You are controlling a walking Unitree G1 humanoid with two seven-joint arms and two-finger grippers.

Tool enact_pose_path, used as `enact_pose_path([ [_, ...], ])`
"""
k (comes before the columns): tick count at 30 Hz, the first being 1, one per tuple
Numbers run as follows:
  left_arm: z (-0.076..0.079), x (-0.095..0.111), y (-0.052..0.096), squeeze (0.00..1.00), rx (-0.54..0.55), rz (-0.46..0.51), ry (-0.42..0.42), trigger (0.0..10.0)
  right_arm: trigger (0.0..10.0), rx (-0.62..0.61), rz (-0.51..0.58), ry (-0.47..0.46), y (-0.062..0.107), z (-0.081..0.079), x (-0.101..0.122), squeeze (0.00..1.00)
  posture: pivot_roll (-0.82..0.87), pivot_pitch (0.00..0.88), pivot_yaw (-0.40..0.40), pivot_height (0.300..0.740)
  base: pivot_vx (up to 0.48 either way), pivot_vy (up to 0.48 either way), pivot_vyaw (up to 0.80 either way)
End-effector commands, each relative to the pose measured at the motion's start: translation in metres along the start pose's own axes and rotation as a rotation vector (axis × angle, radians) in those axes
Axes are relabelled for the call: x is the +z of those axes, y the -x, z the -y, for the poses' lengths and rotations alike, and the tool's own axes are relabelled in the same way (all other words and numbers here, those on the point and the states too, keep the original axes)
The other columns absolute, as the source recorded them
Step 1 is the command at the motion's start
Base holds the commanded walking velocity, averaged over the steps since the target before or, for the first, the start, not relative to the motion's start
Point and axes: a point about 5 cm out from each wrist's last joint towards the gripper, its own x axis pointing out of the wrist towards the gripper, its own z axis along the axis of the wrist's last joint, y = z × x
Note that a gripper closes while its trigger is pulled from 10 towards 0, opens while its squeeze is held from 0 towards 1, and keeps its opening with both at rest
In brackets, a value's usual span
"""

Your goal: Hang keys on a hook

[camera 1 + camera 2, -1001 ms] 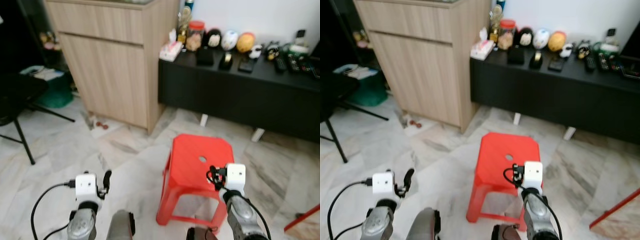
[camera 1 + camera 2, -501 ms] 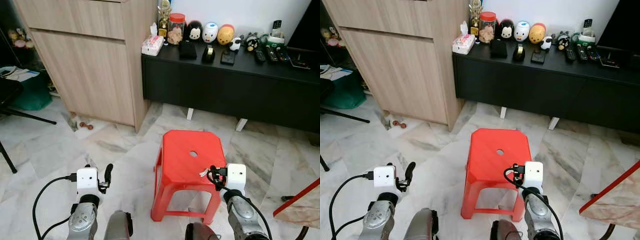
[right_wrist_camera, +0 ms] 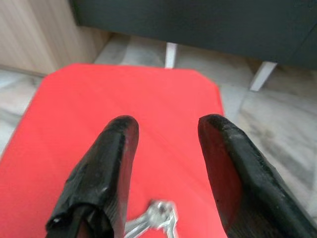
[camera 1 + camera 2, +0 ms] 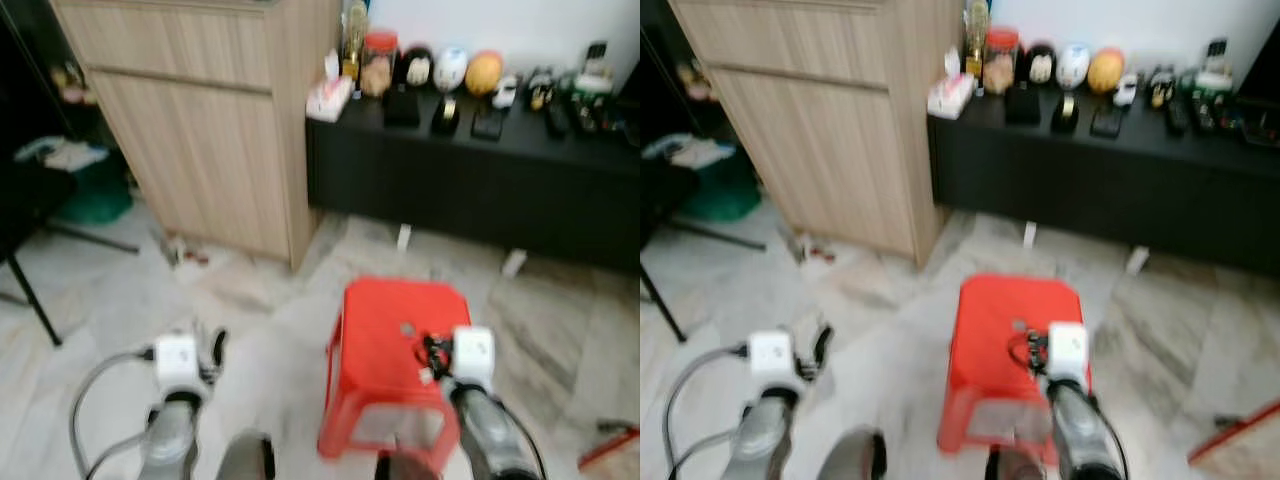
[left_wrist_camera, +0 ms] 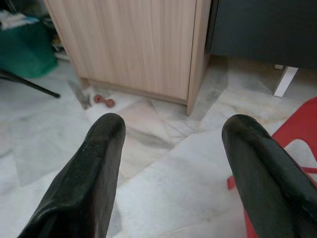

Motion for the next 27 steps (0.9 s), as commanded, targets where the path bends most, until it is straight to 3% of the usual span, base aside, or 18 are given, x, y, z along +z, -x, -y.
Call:
enact_pose_path([
  [1, -0.007, -0.001, 0.001, 0.0, 0.016, -0.004, -0.009, 10.0, 10.0, 0.009, -0.005, -0.012, -0.001, -0.006, 0.0, 0.0, 0.01, 0.091, -0.062, 0.636, 0.281, 0.0, 0.0],
  [16, -0.006, -0.004, 0.002, 0.0, 0.006, -0.024, -0.014, 10.0, 10.0, -0.026, -0.088, 0.044, -0.006, 0.007, 0.0, 0.0, 0.01, 0.092, -0.061, 0.636, 0.017, 0.0, 0.0],
  [18, -0.006, -0.004, 0.002, 0.0, 0.004, -0.024, -0.014, 10.0, 10.0, -0.013, -0.12, 0.073, -0.008, 0.008, 0.0, 0.0, 0.01, 0.092, -0.061, 0.636, 0.0, 0.0, 0.0],
  [21, -0.005, -0.004, 0.002, 0.0, -0.001, -0.025, -0.014, 10.0, 10.0, 0.054, -0.275, 0.191, -0.009, 0.007, -0.008, 0.0, 0.0, 0.096, -0.058, 0.636, 0.0, 0.0, 0.0],
  [27, -0.004, -0.002, 0.002, 0.0, -0.006, -0.018, -0.01, 10.0, 10.0, 0.076, -0.297, 0.221, -0.013, 0.005, -0.003, 0.0, 0.01, 0.105, -0.063, 0.636, 0.0, 0.0, 0.0],
])
